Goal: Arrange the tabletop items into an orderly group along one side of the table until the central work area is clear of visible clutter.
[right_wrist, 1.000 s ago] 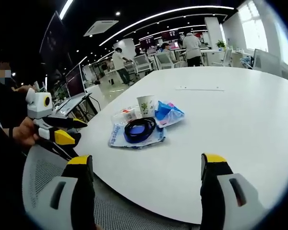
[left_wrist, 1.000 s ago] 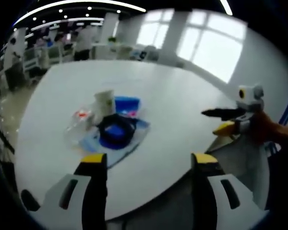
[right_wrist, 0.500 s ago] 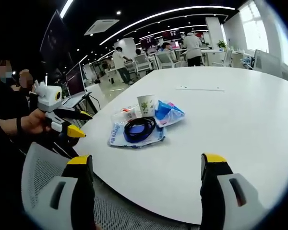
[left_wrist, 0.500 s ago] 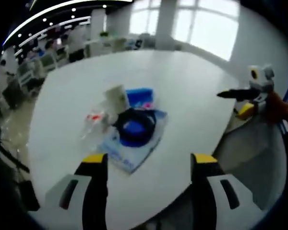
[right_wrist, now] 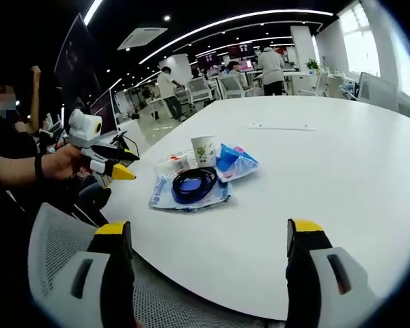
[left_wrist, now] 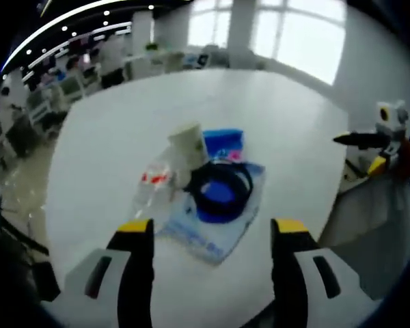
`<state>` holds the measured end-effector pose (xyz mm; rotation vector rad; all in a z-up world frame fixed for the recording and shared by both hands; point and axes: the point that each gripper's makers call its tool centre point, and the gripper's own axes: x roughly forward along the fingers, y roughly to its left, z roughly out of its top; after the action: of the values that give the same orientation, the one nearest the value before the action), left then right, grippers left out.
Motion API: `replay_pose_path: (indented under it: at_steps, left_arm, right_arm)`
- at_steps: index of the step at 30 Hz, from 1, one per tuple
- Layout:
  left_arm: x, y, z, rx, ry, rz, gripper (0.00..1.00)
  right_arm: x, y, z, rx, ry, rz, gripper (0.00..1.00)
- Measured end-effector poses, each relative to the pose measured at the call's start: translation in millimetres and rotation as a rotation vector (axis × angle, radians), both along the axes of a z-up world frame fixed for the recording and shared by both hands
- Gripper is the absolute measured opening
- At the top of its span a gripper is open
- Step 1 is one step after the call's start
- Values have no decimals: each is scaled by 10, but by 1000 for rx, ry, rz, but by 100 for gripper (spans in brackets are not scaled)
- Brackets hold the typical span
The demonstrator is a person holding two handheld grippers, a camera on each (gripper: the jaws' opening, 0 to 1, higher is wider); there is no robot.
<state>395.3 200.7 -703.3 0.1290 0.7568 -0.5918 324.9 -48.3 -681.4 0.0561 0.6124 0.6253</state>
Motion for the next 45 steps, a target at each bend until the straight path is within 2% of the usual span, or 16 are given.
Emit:
replay_pose_path:
  at_steps: [5,14,24,30,45]
  left_arm:
    - [69,21,-56,-15,33,33,64]
    - [206,106,-130,10,37,55,63]
    - [360,216,-109,9,34,101,62]
    - [456,225,-112,24,36,95,62]
    - [849,219,-143,80,44,45,61]
  right_arm:
    - [5,-11,3,-1,-1,-7,94]
    - [25,-51,7,12,3,-31,94]
    - [15,-48,-22,6,13,-29,94]
    - [16,-58,-26,8,19,-32,94]
    - [12,-65,-51,-2,29,-28,94]
